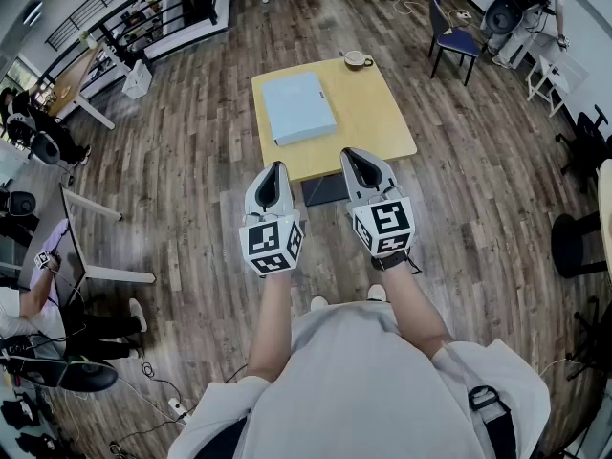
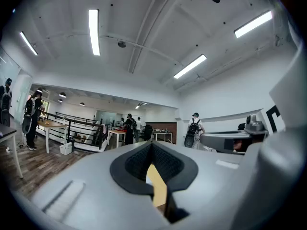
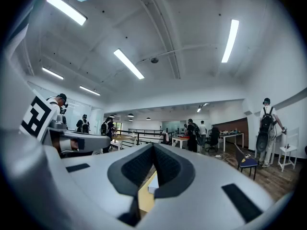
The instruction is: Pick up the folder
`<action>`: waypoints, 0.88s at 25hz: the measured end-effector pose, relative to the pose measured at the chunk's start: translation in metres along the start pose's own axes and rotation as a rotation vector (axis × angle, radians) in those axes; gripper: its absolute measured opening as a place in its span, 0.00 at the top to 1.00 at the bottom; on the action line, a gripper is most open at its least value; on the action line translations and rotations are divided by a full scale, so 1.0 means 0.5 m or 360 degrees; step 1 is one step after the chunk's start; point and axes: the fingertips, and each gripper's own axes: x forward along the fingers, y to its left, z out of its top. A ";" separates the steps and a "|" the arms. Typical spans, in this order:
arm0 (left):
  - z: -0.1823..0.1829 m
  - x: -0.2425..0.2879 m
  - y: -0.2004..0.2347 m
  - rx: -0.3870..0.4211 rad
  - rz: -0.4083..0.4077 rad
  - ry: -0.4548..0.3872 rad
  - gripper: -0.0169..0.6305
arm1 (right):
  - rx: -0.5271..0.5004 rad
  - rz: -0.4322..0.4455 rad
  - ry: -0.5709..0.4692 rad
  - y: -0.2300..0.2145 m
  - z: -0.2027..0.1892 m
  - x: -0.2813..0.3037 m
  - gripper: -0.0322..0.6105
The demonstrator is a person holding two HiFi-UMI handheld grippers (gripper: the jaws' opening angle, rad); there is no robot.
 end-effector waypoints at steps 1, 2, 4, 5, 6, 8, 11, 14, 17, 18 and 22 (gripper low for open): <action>0.001 -0.003 0.001 0.0004 -0.0003 -0.0005 0.96 | -0.0004 0.0002 -0.0005 0.006 0.000 0.001 0.93; 0.002 -0.006 0.004 0.0010 -0.0007 -0.0009 0.96 | -0.0006 0.0003 -0.0010 0.012 -0.001 0.002 0.93; 0.003 -0.015 0.012 0.0024 -0.0018 -0.0011 0.96 | 0.0002 0.0007 -0.0018 0.029 -0.004 0.010 0.93; 0.004 -0.020 0.017 0.0032 -0.0029 -0.0010 0.96 | 0.0010 0.0008 -0.0020 0.038 -0.007 0.015 0.93; 0.006 -0.025 0.020 0.0039 -0.0041 -0.0010 0.96 | 0.0017 0.0010 -0.0020 0.047 -0.008 0.020 0.93; 0.008 -0.033 0.028 0.0045 -0.0060 -0.0013 0.96 | 0.0025 0.0015 -0.0023 0.064 -0.008 0.031 0.93; 0.006 -0.048 0.048 0.0044 -0.0071 -0.0016 0.96 | 0.0035 0.0023 -0.0037 0.094 -0.005 0.042 0.93; -0.002 -0.060 0.066 0.0023 -0.0077 -0.0014 0.96 | 0.0024 0.0042 -0.0029 0.123 -0.007 0.044 0.93; -0.028 -0.069 0.079 -0.0047 -0.0079 0.0004 0.96 | 0.0018 0.0047 0.0015 0.144 -0.029 0.032 0.93; -0.040 -0.069 0.082 -0.0070 -0.0083 0.0017 0.96 | 0.0029 0.0048 0.0028 0.149 -0.038 0.030 0.93; -0.093 -0.058 0.093 -0.0128 -0.0107 0.0105 0.96 | 0.0095 0.0091 0.0049 0.159 -0.072 0.054 0.93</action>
